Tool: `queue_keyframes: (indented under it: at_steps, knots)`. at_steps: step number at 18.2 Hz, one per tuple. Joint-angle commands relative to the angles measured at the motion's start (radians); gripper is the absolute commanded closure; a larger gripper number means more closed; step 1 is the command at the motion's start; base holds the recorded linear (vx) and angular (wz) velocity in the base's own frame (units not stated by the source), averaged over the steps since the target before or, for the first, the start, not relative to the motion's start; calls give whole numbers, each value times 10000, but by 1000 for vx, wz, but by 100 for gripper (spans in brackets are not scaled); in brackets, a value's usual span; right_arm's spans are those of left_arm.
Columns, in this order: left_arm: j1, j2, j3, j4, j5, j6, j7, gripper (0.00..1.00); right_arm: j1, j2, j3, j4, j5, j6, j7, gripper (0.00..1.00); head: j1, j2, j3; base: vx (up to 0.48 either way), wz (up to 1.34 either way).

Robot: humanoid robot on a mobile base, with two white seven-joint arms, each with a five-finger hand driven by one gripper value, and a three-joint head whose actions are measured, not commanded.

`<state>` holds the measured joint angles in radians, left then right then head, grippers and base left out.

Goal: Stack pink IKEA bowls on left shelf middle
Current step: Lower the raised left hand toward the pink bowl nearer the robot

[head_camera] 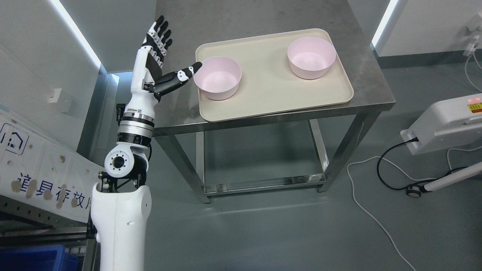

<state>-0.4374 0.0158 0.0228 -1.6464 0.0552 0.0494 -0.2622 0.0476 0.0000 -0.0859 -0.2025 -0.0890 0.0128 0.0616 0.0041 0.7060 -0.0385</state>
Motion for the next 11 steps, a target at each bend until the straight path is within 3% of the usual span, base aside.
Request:
queue_keyframes:
  at_steps: [1,4,11]
  knots:
    - [-2171,1679,-1007,2469,-685,258,-2174,1,-1,-174,0,0,0,-5,-2,0,0,0,0,0,0]
    - [-3034,1791,-1759,3913,-2021,258,-2486,1,14,-174,0,0,-15,-5,-2,0,0,0,0,0,0]
    - [-3572,1377,-2697,5633,-2285,227,-2486,2,-1,-174,0,0,0,-5,-2,0,0,0,0,5,-1]
